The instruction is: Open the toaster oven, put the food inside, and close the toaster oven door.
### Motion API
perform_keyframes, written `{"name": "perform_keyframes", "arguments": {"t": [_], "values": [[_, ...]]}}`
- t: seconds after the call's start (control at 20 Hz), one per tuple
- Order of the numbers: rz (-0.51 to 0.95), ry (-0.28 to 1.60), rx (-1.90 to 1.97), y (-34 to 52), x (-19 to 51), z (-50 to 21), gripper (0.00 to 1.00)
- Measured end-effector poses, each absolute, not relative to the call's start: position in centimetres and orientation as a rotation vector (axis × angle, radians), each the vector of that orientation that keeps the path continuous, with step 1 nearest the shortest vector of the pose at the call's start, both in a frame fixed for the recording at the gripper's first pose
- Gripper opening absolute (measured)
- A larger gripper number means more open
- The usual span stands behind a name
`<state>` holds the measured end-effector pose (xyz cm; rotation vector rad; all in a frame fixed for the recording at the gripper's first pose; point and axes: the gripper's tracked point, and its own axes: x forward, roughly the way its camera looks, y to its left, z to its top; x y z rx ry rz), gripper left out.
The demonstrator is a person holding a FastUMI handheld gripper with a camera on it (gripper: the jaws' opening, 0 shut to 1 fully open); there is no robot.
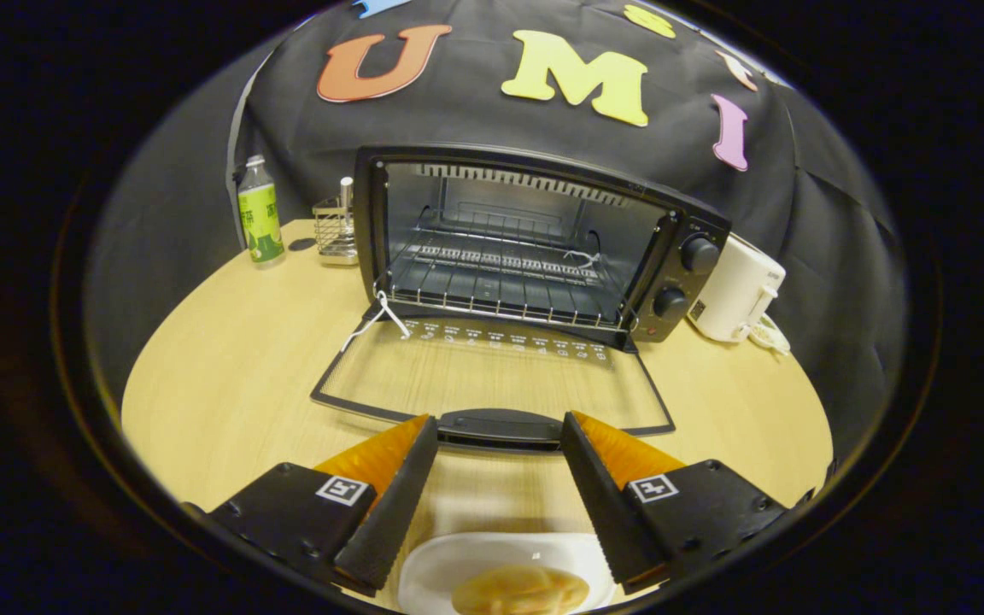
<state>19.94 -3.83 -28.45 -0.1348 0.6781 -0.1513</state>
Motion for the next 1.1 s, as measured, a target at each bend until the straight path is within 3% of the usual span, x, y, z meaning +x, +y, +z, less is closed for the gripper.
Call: {"name": "perform_keyframes", "arguments": {"t": [0.55,1.1], "values": [[-0.138,0.448,-0.113,-3.1,12.4,-19.7,1.0],[-0.226,0.329,-0.074,-4.7,1.4,-19.1,1.0]]}}
